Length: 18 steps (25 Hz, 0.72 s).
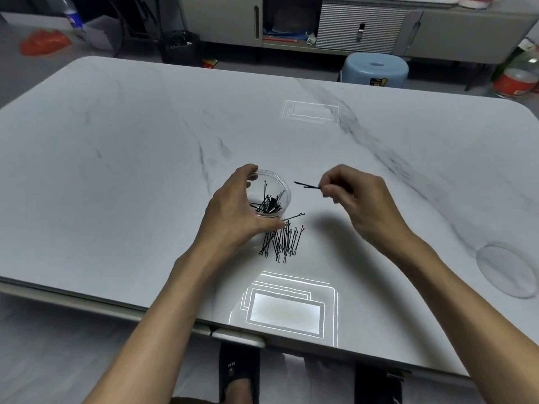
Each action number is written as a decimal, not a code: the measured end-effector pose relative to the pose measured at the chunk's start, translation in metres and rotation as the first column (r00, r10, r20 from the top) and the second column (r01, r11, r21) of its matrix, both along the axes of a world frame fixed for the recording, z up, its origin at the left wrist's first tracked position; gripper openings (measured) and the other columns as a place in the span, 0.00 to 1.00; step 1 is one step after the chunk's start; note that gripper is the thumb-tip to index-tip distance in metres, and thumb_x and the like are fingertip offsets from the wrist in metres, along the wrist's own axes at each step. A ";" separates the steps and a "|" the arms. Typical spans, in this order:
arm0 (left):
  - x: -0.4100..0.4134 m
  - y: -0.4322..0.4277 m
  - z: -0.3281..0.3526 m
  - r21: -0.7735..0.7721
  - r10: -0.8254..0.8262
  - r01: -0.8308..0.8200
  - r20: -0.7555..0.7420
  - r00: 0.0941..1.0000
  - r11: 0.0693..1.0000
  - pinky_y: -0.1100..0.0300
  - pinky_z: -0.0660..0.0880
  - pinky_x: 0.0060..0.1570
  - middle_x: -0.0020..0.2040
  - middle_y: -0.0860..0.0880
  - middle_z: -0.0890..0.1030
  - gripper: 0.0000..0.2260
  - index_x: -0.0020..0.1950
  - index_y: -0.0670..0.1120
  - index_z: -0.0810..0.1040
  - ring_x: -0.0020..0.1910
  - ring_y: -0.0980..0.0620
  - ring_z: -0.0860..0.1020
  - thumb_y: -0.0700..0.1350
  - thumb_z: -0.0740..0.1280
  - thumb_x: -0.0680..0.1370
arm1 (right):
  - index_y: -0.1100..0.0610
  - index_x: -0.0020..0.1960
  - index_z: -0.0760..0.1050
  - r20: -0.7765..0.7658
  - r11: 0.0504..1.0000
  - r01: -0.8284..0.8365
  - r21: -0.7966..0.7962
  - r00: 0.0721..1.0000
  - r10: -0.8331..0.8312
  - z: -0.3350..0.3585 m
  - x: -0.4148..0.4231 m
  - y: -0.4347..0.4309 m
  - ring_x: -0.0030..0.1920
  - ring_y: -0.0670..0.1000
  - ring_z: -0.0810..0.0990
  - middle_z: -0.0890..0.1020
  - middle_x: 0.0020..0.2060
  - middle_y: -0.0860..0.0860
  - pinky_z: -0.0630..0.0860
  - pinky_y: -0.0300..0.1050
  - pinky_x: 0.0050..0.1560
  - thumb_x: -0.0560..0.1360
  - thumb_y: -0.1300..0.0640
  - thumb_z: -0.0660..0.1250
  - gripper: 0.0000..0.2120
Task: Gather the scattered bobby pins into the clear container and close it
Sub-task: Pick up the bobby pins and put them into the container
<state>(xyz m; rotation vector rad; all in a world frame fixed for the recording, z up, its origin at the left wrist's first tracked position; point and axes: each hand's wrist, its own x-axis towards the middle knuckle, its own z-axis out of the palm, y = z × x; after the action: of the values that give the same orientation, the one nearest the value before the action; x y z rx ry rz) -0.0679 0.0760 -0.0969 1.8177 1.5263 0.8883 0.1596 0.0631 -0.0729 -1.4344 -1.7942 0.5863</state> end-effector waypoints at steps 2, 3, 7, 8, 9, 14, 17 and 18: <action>0.005 -0.002 0.001 -0.002 -0.069 0.069 -0.024 0.997 0.998 0.63 0.68 0.56 0.63 0.57 0.75 0.47 0.70 0.54 0.66 0.60 0.59 0.73 0.55 0.82 0.55 | 0.54 0.43 0.80 0.077 0.995 -0.057 0.079 0.996 0.051 0.010 -0.019 0.003 0.35 0.36 0.75 0.79 0.33 0.41 0.67 0.27 0.40 0.73 0.64 0.71 0.05; 0.006 -0.002 0.002 -0.005 -0.096 0.096 -0.029 0.995 0.995 0.63 0.69 0.56 0.63 0.57 0.75 0.47 0.71 0.53 0.66 0.61 0.58 0.73 0.54 0.82 0.55 | 0.56 0.44 0.81 0.131 0.990 -0.118 0.071 0.985 0.108 0.012 -0.028 0.004 0.35 0.35 0.75 0.80 0.34 0.43 0.67 0.27 0.40 0.72 0.64 0.72 0.04; 0.003 -0.003 0.002 -0.005 -0.112 0.112 -0.032 0.993 0.994 0.64 0.69 0.57 0.64 0.57 0.75 0.46 0.71 0.54 0.65 0.62 0.58 0.73 0.53 0.82 0.56 | 0.58 0.47 0.82 0.077 0.979 -0.204 0.024 0.976 0.202 0.011 -0.047 0.009 0.37 0.39 0.78 0.83 0.39 0.48 0.71 0.29 0.43 0.71 0.65 0.72 0.06; 0.001 -0.003 0.002 0.000 -0.094 0.094 -0.031 0.995 0.996 0.64 0.68 0.56 0.63 0.57 0.75 0.46 0.71 0.54 0.66 0.61 0.59 0.73 0.54 0.82 0.56 | 0.58 0.47 0.82 0.026 0.984 -0.170 0.059 0.985 0.168 0.010 -0.045 0.011 0.38 0.40 0.79 0.83 0.39 0.48 0.73 0.31 0.44 0.71 0.66 0.72 0.06; -0.002 -0.002 0.002 0.007 -0.068 0.068 -0.027 0.997 0.998 0.65 0.68 0.55 0.62 0.58 0.75 0.47 0.70 0.54 0.66 0.60 0.59 0.73 0.54 0.82 0.55 | 0.58 0.47 0.82 -0.004 0.988 -0.130 0.078 0.991 0.131 0.009 -0.040 0.013 0.39 0.41 0.79 0.83 0.39 0.48 0.74 0.33 0.45 0.71 0.66 0.72 0.07; -0.016 0.003 0.002 0.018 0.069 -0.069 0.026 0.997 0.997 0.62 0.69 0.57 0.61 0.57 0.76 0.46 0.70 0.53 0.67 0.61 0.57 0.74 0.52 0.83 0.56 | 0.54 0.45 0.83 0.214 0.944 -0.249 -0.216 0.931 0.295 -0.011 -0.017 0.010 0.39 0.43 0.78 0.83 0.41 0.47 0.71 0.34 0.42 0.67 0.65 0.76 0.10; -0.020 0.004 0.002 0.023 0.093 -0.093 0.030 0.995 0.995 0.61 0.69 0.58 0.62 0.57 0.76 0.46 0.70 0.52 0.67 0.61 0.57 0.74 0.51 0.83 0.56 | 0.52 0.46 0.83 0.314 0.899 -0.307 -0.311 0.860 0.403 -0.028 -0.019 0.005 0.40 0.39 0.76 0.80 0.42 0.44 0.69 0.30 0.42 0.67 0.65 0.76 0.12; -0.020 0.004 0.001 0.022 0.093 -0.094 0.030 0.995 0.995 0.62 0.69 0.57 0.61 0.57 0.76 0.46 0.70 0.52 0.67 0.60 0.57 0.73 0.51 0.83 0.56 | 0.52 0.45 0.82 0.340 0.903 -0.308 -0.299 0.850 0.402 -0.031 -0.019 0.004 0.40 0.39 0.76 0.80 0.41 0.43 0.69 0.31 0.43 0.67 0.65 0.75 0.11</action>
<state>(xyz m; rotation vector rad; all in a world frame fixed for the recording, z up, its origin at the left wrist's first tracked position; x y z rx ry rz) -0.0877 0.0798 -0.0955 1.7539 1.6005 0.9757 0.1403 0.0675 -0.1041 -1.4551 -2.4169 0.7594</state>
